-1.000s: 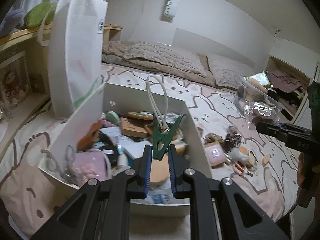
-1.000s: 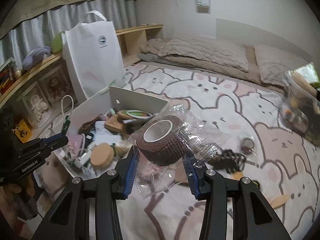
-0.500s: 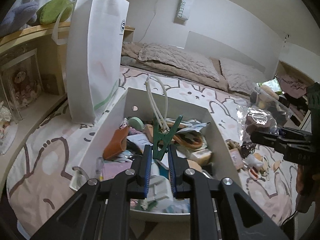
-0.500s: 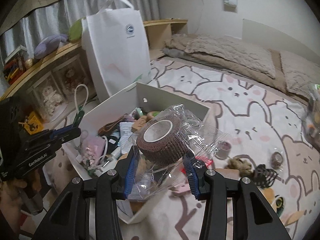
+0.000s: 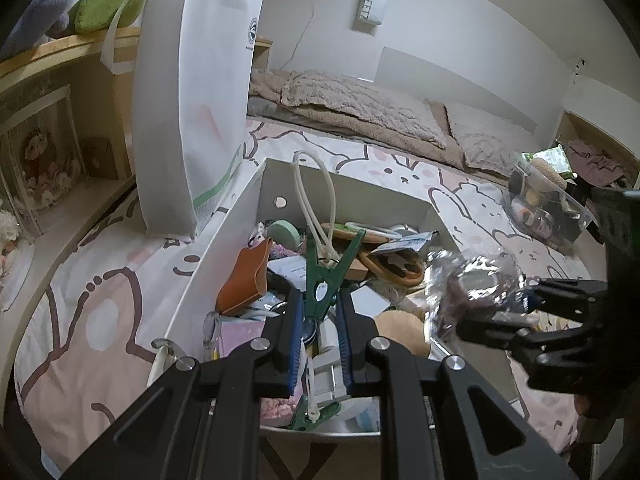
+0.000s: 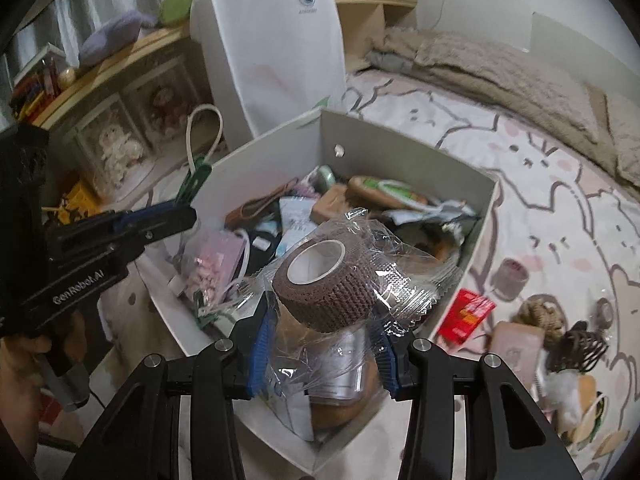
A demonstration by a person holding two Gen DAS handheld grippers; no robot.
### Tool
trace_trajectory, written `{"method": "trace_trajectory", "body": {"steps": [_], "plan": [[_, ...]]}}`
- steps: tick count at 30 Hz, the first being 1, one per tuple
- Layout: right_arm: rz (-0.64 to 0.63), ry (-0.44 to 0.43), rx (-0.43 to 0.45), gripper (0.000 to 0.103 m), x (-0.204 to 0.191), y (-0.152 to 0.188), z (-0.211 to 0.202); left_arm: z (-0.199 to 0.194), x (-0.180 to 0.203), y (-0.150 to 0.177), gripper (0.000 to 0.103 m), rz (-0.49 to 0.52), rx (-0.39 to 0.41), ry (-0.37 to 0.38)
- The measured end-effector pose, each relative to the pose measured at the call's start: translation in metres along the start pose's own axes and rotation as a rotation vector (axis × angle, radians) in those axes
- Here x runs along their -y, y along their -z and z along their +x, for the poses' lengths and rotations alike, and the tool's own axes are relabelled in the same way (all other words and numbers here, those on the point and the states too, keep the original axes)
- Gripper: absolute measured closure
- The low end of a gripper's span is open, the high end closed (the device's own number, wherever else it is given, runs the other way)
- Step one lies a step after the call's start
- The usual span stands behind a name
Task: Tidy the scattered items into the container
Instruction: 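Lower the bandage roll into the box and open the right tool while the left tool holds the clothespin above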
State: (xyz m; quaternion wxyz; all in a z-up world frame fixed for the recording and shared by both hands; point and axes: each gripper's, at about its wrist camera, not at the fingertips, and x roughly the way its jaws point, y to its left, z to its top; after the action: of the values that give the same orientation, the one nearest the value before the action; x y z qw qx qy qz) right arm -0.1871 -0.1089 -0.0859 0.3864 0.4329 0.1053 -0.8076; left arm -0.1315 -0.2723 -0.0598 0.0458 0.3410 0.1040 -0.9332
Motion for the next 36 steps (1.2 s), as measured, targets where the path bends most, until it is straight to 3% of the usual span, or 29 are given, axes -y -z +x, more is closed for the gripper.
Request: {"method": "trace_trajectory", "body": {"steps": [7, 11, 13, 15, 36], "plan": [[-0.022, -0.044, -0.094, 0.057, 0.001, 0.008, 0.024, -0.001, -0.003, 0.006, 0.087, -0.007, -0.025, -0.002], [-0.072, -0.011, -0.151, 0.056, 0.002, 0.011, 0.030, -0.001, -0.002, 0.008, 0.087, -0.004, -0.038, -0.002], [-0.087, 0.010, -0.140, 0.034, 0.003, 0.010, 0.026, -0.002, -0.001, 0.009, 0.087, 0.000, -0.042, -0.002], [-0.096, 0.018, -0.125, 0.025, 0.003, 0.009, 0.019, -0.002, -0.001, 0.010, 0.087, 0.004, -0.046, 0.000], [-0.050, 0.005, -0.044, 0.024, 0.007, 0.007, -0.017, 0.000, 0.018, 0.010, 0.087, 0.053, -0.156, 0.010]]}}
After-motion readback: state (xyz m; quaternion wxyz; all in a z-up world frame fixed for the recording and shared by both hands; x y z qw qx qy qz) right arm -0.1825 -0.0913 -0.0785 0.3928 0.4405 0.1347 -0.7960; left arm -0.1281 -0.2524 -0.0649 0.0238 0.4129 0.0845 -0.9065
